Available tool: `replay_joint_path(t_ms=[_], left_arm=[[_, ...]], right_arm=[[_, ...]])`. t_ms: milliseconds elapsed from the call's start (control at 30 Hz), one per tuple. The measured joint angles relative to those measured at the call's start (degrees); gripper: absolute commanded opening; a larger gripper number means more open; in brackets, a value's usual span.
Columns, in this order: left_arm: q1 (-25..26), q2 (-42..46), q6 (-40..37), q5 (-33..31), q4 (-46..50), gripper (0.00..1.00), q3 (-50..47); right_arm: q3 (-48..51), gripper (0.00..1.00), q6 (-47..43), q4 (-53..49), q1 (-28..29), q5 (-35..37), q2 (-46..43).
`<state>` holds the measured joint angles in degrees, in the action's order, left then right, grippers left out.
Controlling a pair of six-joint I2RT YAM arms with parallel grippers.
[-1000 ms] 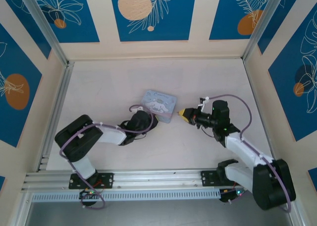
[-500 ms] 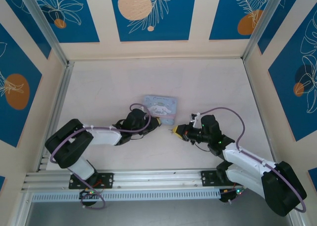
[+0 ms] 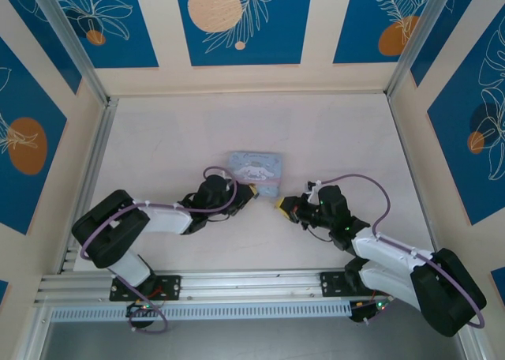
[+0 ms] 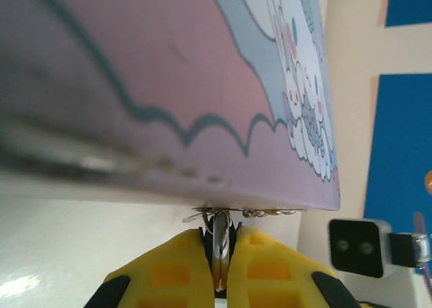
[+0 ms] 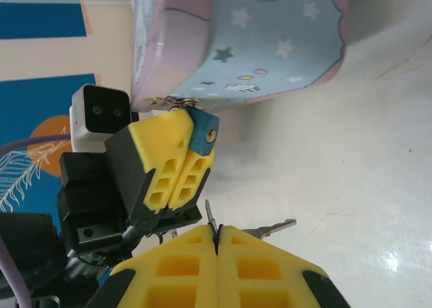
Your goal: Unlock the padlock with the key
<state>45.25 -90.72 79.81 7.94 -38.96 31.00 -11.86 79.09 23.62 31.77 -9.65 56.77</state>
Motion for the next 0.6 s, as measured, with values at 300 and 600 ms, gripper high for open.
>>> replay_joint_path(t_ms=[300,600], left_arm=[[0.00,-0.11,6.64,-2.62,-5.29,0.00,-0.44],[0.02,-0.20,8.87,-3.34,-6.84,0.00,-0.44]], right_arm=[[-0.72,0.00,1.60,4.42,0.00,1.36,5.53],[-1.33,0.00,3.89,10.27,0.07,2.43,9.35]])
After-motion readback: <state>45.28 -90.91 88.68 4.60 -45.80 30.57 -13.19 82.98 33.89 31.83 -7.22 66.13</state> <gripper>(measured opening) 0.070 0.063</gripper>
